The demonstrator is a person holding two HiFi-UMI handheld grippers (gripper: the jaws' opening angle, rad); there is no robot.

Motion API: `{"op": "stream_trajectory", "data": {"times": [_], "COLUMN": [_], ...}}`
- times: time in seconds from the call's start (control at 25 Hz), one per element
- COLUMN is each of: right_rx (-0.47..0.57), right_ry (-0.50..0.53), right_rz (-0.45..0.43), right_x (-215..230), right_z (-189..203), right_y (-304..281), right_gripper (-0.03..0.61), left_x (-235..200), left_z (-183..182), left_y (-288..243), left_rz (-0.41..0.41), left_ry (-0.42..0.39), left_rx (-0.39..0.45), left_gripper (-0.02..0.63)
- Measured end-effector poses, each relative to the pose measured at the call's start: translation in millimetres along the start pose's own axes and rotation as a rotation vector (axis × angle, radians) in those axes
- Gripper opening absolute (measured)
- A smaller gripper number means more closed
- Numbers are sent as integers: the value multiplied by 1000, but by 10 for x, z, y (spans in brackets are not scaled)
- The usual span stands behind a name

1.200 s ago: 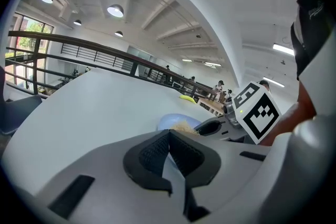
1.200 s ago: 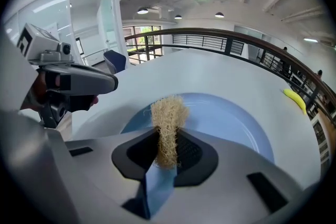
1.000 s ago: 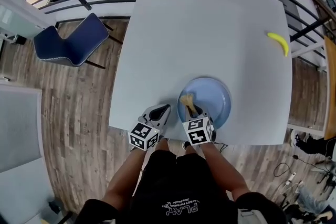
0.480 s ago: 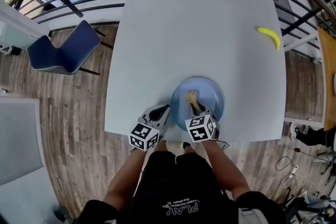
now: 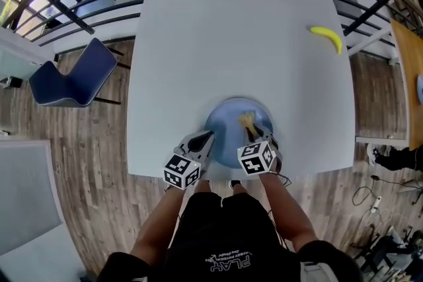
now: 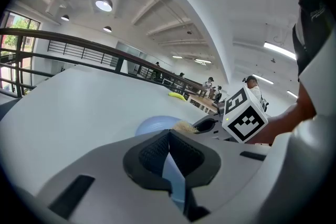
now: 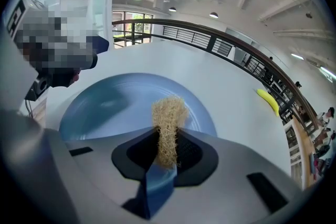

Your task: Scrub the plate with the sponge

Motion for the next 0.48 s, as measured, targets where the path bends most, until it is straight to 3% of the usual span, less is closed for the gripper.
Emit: {"op": "stream_trajectory", "data": {"times": [0.48], "right_rx": [-47], "right_ry": [6], "right_rz": [45], "right_x": [249], "right_z": [71], "right_y": [-2], "right_gripper": [72], "left_x": [75], "left_z": [-109], "left_y": [-60], "left_rz": [24], "left_ry": [-30], "left_rx": [-5], "left_gripper": [12]}}
Point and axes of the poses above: the fingertips, and each gripper's own axes: y backward along the fingers, x to its right, z out of its underside, the point moved 7 cm from there along y, backward along the fingers, and after that the axes turned 8 degrees about -y, right-handed, at the moved point
